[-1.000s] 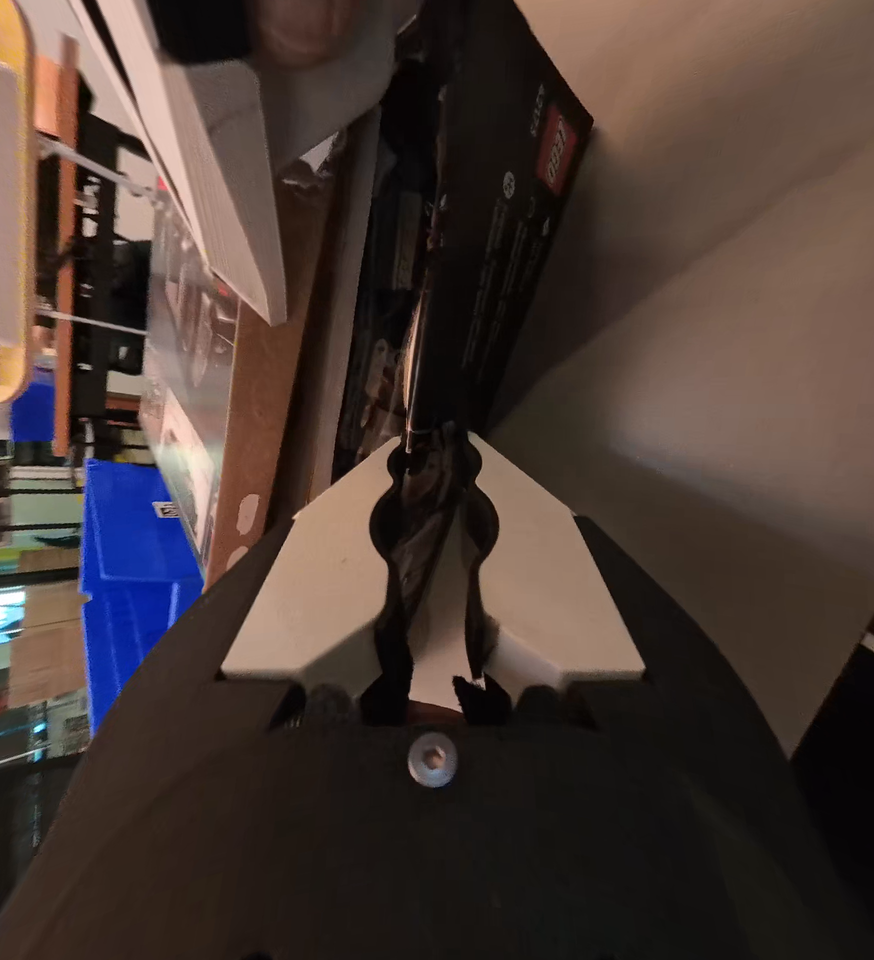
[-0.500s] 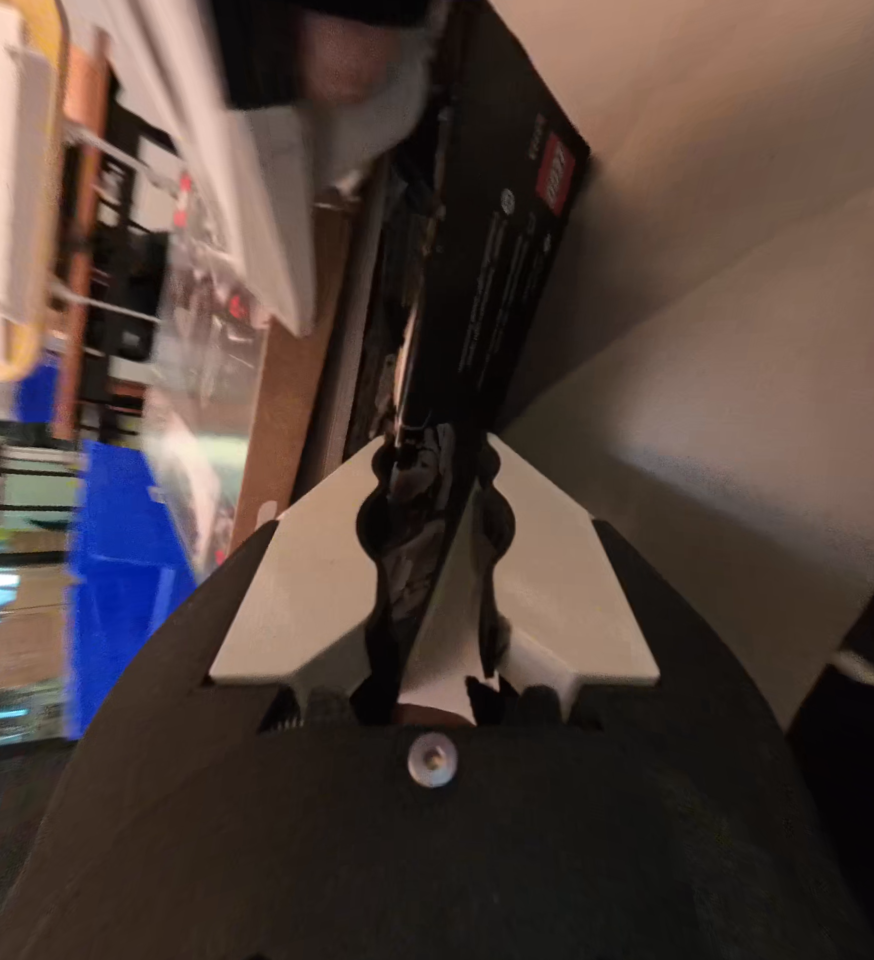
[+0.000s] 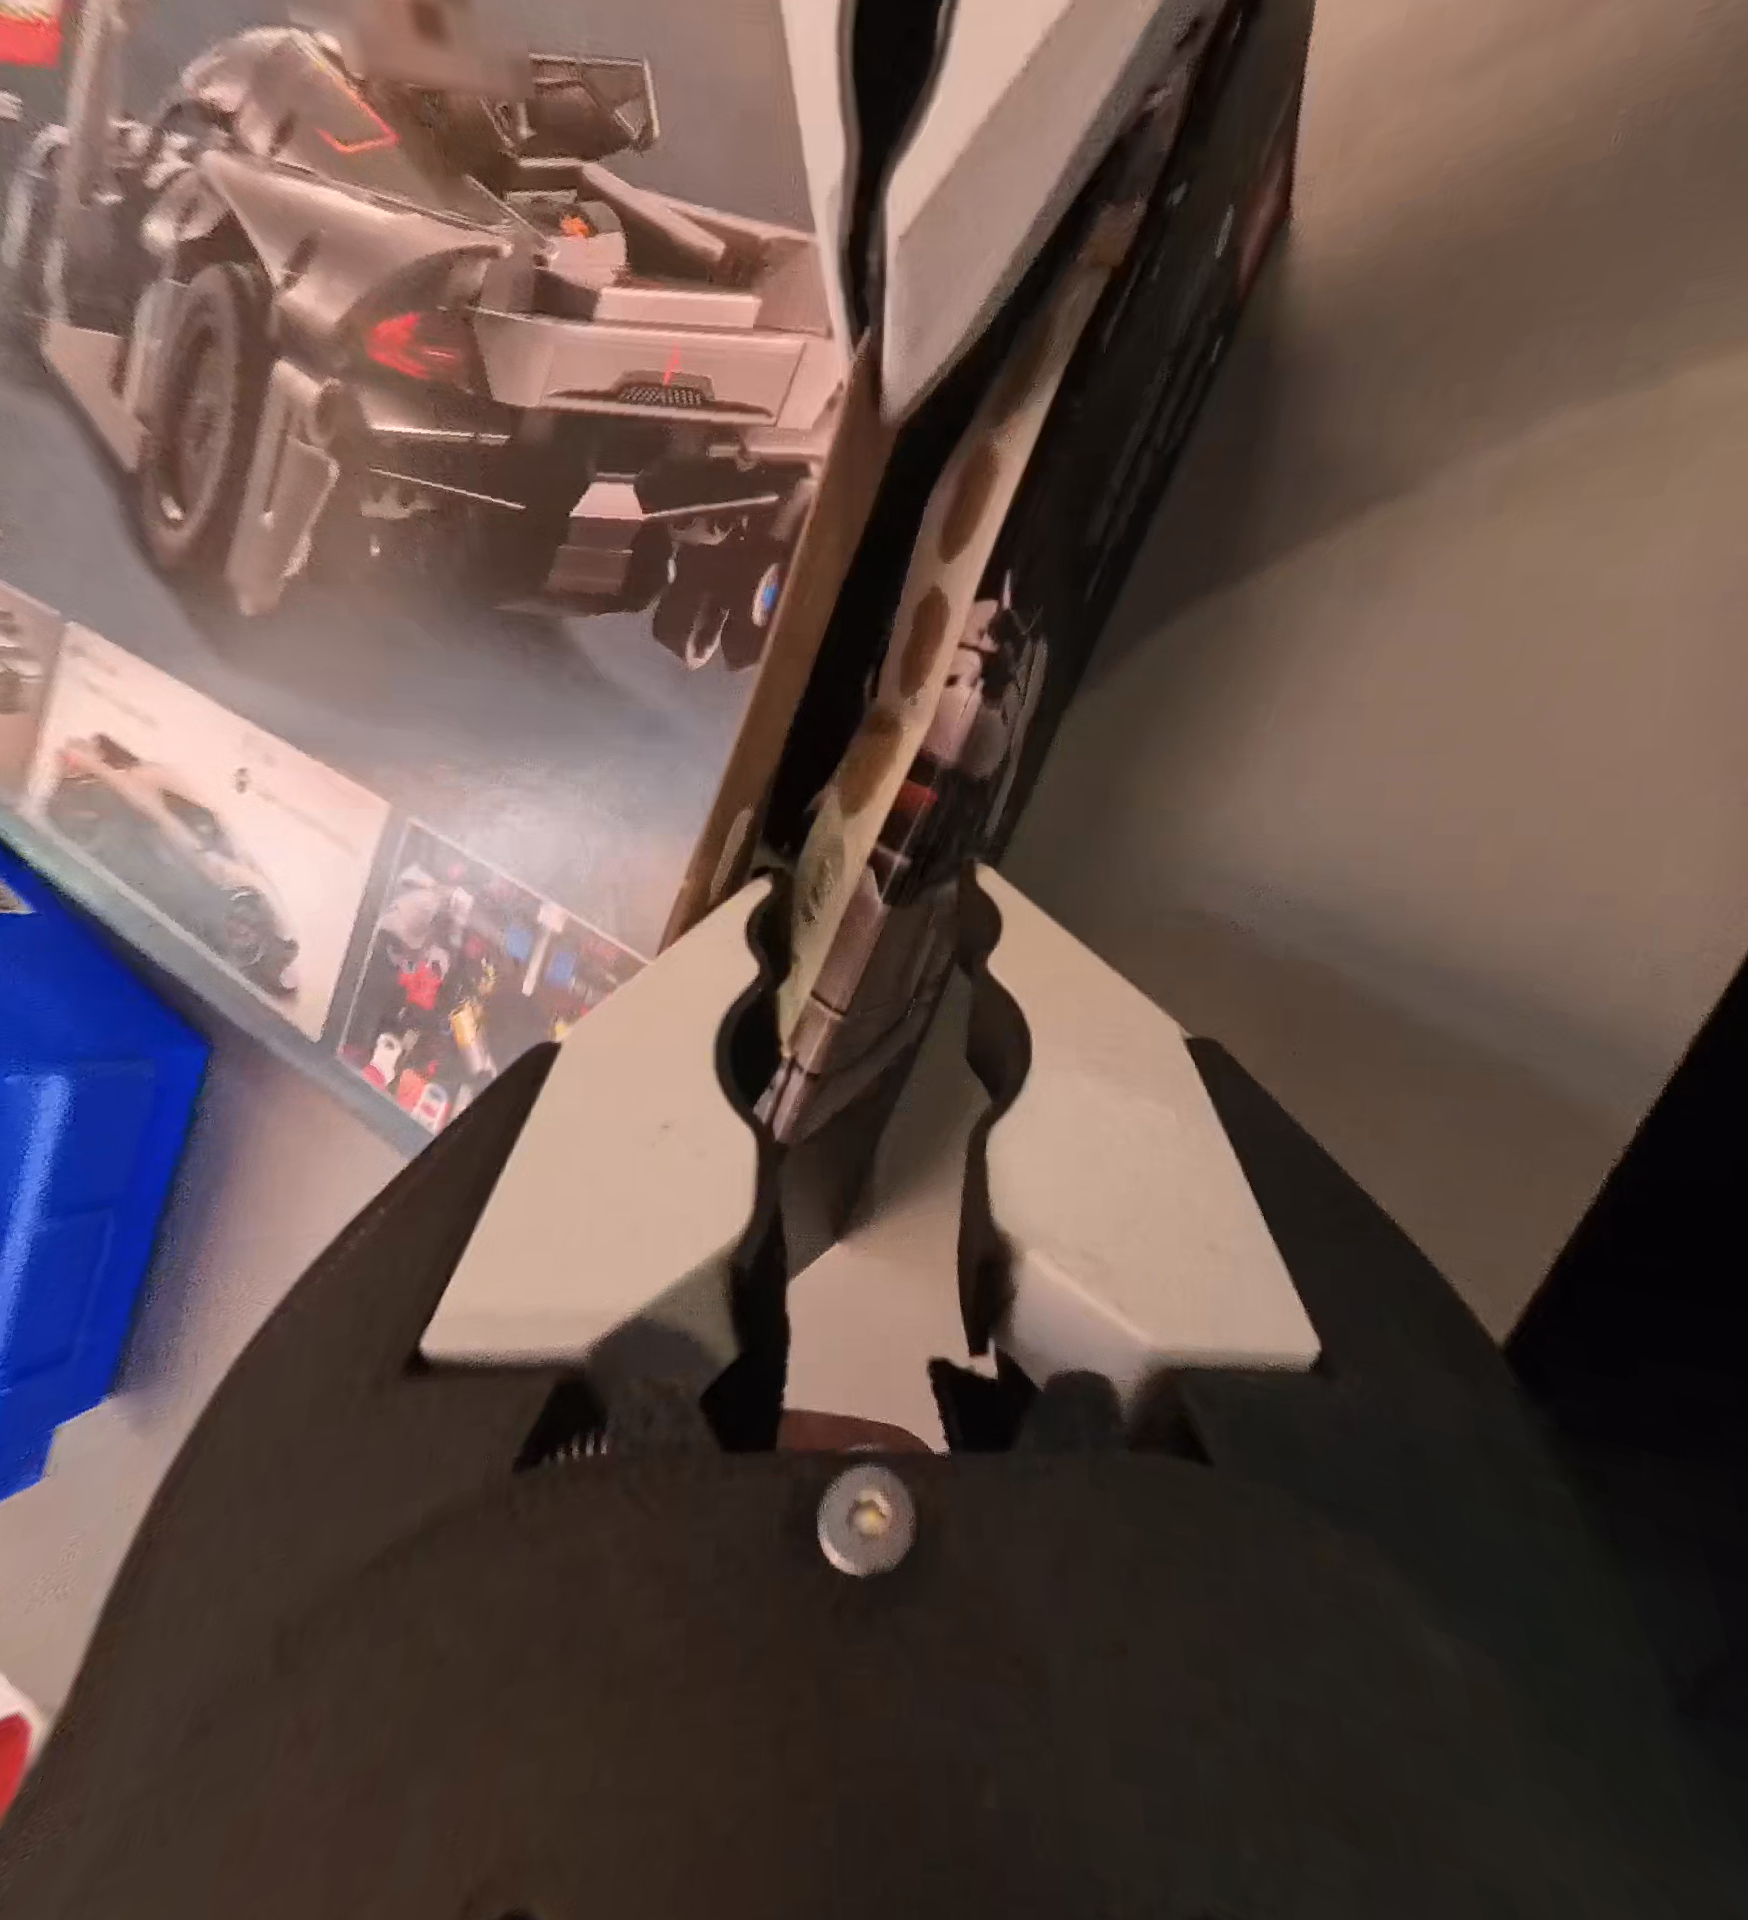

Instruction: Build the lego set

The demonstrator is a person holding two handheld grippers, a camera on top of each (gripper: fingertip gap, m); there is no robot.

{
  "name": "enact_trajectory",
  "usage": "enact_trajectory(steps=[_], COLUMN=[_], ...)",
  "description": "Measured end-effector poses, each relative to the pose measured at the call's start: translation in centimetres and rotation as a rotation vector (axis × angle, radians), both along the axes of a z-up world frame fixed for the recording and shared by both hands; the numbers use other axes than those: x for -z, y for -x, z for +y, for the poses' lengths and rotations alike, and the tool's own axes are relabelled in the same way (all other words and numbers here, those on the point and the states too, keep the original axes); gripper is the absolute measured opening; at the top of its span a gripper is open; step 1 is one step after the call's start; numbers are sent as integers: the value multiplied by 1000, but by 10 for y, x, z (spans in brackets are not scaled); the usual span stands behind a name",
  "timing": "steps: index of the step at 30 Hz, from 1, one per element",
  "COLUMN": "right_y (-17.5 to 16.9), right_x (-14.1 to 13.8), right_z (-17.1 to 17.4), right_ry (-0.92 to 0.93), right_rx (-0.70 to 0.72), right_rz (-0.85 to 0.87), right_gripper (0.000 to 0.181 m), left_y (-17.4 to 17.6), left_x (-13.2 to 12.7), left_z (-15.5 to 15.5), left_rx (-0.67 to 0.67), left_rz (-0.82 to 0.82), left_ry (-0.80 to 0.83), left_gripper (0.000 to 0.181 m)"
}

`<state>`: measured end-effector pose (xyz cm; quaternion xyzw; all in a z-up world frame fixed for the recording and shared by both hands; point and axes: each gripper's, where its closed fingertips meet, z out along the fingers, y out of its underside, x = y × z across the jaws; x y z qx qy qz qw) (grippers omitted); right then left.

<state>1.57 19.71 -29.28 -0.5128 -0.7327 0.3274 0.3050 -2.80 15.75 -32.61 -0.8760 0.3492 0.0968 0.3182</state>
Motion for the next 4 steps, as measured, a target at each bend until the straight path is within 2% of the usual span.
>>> enact_trajectory(steps=[1, 2, 4], right_y=[0, 0, -1], right_x=[0, 1, 1], right_z=[0, 0, 2], right_ry=[3, 3, 6], right_rx=[-3, -5, -10], right_rz=[-3, -6, -8], right_gripper=[0, 0, 0], left_y=[0, -2, -12], left_x=[3, 5, 12], left_z=[0, 1, -2], left_rx=[8, 11, 43], left_rz=[0, -12, -71], left_ry=[45, 75, 129], left_gripper=[28, 27, 42])
